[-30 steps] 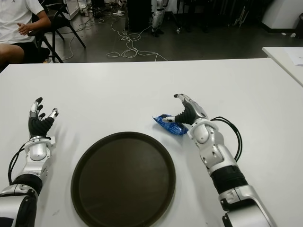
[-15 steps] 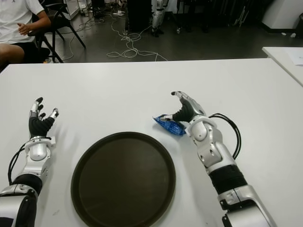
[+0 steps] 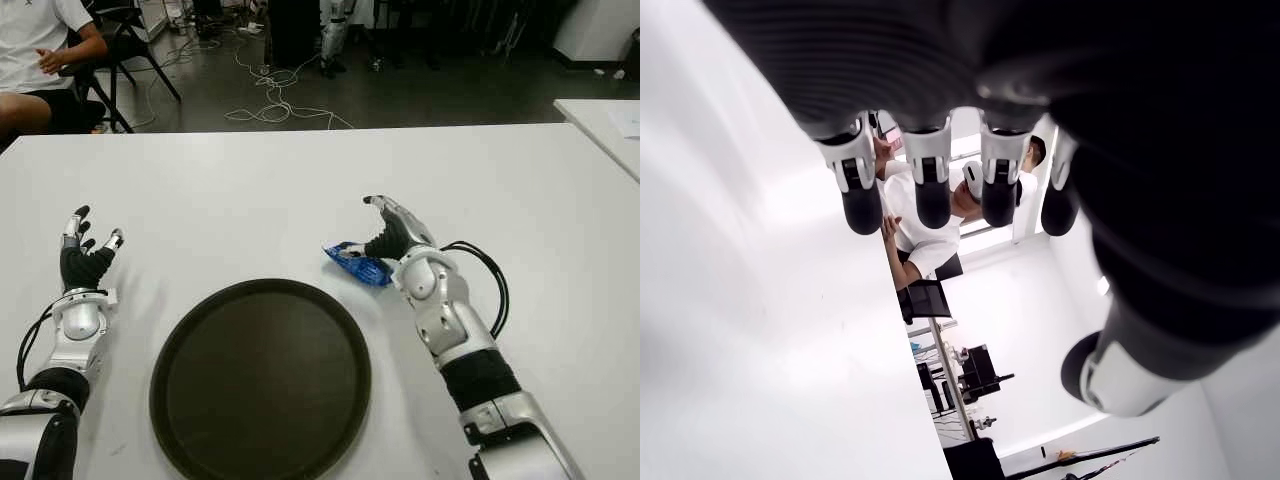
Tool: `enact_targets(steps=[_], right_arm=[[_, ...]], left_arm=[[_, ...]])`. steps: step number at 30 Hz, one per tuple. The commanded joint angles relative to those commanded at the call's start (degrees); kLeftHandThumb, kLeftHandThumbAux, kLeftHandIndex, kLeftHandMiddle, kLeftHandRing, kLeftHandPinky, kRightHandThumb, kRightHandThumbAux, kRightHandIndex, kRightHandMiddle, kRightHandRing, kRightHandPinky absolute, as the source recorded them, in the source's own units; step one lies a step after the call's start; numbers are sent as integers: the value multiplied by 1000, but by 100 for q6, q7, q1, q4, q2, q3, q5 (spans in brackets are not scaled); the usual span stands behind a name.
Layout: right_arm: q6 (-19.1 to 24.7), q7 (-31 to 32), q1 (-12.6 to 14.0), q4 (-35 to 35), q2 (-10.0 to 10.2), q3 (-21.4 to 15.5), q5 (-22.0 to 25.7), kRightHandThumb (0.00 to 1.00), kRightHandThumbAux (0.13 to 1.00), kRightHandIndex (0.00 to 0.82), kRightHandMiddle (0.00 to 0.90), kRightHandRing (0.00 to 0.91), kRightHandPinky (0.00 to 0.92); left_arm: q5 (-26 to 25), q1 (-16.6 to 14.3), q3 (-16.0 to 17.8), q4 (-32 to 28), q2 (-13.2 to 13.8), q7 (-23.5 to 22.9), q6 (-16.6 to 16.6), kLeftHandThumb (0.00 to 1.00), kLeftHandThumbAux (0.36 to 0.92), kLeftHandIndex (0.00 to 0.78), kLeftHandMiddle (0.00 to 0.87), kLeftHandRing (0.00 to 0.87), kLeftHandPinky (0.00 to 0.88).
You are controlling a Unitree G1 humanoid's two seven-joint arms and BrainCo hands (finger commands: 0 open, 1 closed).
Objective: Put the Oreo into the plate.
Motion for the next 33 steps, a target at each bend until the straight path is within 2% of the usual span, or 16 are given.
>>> enact_targets(steps=[9,18,33], right_arm=[[351,163,-104,43,-66,202,-275,0,678,2,1,4,2],[325,111,-145,165,-61,236,-318,0,679,0,0,0,3],[611,233,-269,298,-47,373,-468,0,662,0,0,0,5]], left_arm=[[9,-6,-8,7,10,-12,-4,0,730,48,62,41,15],[14,-12,-6,19,16,12,-10,0,731,48,57,37,13],[38,-16,-26,47,38,-15,-15,0,721,46,54,36,16]])
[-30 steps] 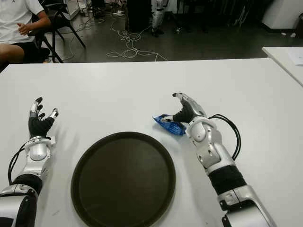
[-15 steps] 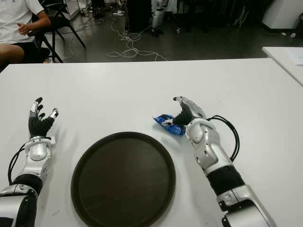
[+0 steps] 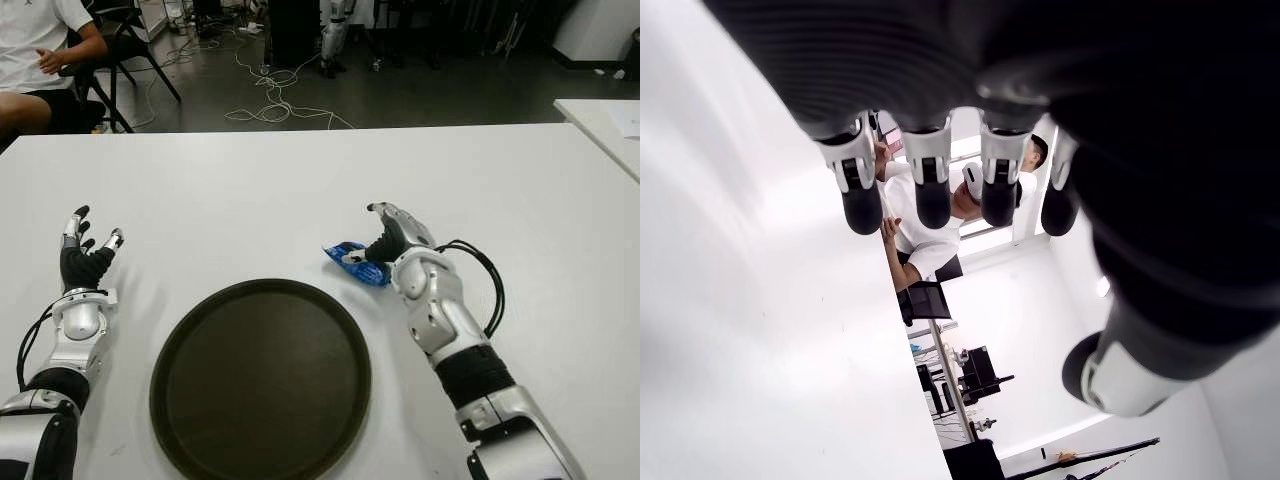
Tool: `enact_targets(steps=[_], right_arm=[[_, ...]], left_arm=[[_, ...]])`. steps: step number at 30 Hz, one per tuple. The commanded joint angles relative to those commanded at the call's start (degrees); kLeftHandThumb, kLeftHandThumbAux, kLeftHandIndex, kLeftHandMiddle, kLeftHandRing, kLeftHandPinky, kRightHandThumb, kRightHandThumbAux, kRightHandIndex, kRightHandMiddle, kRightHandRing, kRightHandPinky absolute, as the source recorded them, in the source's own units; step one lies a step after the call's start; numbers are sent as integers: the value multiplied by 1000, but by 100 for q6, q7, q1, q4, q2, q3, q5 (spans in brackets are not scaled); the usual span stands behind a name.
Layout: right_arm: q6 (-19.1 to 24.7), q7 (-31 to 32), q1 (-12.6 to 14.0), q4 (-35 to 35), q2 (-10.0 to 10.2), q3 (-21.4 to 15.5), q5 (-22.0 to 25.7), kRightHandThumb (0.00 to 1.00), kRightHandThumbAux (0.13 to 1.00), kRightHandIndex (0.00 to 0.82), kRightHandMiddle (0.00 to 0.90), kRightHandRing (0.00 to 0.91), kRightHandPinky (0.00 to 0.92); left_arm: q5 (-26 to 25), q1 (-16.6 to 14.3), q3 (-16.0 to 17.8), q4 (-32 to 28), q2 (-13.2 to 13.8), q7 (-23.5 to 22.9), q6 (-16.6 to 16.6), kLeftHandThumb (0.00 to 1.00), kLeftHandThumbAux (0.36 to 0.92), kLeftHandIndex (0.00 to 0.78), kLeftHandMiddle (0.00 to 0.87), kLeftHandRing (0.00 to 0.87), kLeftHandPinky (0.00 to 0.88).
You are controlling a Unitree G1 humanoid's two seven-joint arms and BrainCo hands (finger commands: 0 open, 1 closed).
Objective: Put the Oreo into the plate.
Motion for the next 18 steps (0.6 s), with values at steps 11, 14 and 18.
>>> enact_targets(steps=[11,14,18], right_arm=[[143,-10,-87,130,15,95,-85,0,673,0,0,0,26],[152,-9,-107,165,14,109,-92,0,676,0,0,0,32],[117,-68,-146,286,21,140,-111,0,685,0,0,0,33]], left_arm=[[-82,-21,57,1,-27,-31,58,0,704,40,54,34,15],[-55,-23,40,6,-20,2,65,0,708,41,57,38,18],[-26,-26,27,6,-24,74,86,0,719,39,53,37,16]])
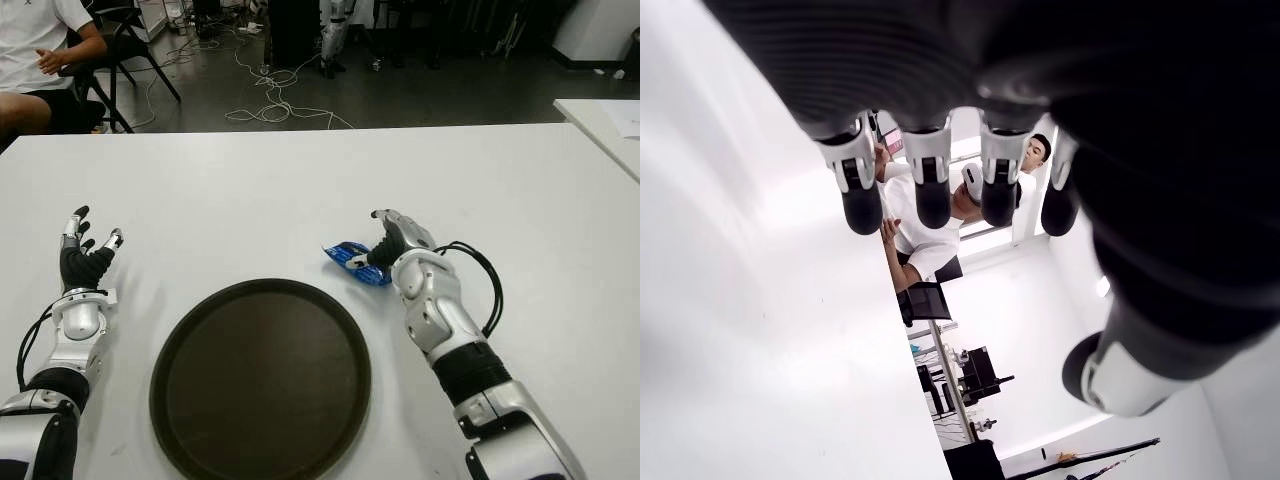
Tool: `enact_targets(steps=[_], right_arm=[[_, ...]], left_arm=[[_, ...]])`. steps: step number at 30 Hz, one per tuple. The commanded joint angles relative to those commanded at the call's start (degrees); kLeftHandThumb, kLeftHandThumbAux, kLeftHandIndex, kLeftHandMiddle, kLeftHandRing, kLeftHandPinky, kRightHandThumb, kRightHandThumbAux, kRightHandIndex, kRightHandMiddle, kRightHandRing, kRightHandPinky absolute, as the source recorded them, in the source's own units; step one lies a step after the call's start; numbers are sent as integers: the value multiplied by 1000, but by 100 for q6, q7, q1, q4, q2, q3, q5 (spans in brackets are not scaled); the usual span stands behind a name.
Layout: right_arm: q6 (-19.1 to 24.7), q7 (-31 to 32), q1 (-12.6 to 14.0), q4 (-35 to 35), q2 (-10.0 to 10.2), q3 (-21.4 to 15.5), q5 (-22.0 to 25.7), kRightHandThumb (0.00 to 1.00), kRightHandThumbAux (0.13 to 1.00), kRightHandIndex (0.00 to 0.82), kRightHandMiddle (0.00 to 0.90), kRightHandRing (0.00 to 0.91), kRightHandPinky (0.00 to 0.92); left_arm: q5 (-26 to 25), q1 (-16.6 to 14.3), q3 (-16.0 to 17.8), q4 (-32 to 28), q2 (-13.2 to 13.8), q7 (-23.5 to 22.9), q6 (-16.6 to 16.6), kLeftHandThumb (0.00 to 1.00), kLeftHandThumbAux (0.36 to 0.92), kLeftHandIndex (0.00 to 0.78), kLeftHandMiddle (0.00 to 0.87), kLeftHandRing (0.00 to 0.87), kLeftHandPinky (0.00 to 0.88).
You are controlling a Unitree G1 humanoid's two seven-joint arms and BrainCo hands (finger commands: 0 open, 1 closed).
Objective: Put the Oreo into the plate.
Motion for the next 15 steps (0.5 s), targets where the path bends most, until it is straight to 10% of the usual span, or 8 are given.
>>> enact_targets(steps=[15], right_arm=[[18,-46,-162,400,35,141,-93,0,727,0,0,11,31]], left_arm=[[-17,7,1,-10,-11,-26,7,0,725,44,58,40,25]])
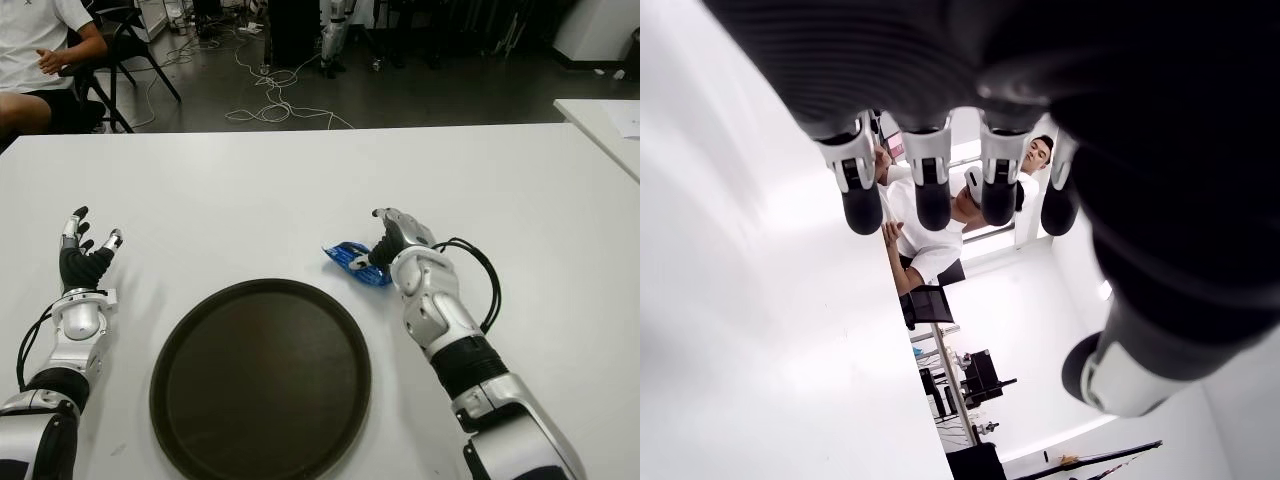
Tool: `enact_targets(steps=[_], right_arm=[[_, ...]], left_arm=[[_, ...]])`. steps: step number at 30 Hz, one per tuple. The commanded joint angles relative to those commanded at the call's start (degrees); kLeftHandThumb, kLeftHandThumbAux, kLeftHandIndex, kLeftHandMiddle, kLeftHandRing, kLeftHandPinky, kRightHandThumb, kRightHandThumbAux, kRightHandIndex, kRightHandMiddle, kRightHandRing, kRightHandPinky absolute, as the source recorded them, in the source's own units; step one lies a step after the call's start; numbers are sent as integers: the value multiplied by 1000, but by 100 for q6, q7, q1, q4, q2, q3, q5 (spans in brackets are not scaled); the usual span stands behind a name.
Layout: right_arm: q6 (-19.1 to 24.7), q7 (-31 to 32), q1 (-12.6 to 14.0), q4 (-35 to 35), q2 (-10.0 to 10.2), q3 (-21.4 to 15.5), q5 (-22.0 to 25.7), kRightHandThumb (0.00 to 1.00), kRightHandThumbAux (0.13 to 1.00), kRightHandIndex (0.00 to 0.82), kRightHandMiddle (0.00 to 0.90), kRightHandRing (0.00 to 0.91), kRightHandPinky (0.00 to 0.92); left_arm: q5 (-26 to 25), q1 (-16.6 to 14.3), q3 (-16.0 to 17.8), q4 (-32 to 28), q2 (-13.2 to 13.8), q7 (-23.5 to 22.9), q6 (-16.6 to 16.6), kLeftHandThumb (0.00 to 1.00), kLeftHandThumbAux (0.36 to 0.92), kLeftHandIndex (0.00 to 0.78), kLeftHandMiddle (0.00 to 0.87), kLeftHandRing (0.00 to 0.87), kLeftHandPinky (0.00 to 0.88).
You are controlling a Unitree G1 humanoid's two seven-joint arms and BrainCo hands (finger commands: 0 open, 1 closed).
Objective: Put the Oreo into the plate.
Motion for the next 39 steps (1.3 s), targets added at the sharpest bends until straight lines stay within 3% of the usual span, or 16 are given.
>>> enact_targets(steps=[16,27,39], right_arm=[[74,96,-175,405,21,220,-54,0,704,23,23,32,25],[200,139,-182,393,82,210,-21,0,686,40,51,51,37],[220,284,-170,317,45,283,-74,0,672,43,56,51,21]], left_arm=[[77,20,-51,-1,28,31,-34,0,707,34,41,25,10],[66,26,-22,1,26,-11,-89,0,725,40,54,37,23],[78,18,-13,16,33,1,-70,0,702,36,46,29,13]])
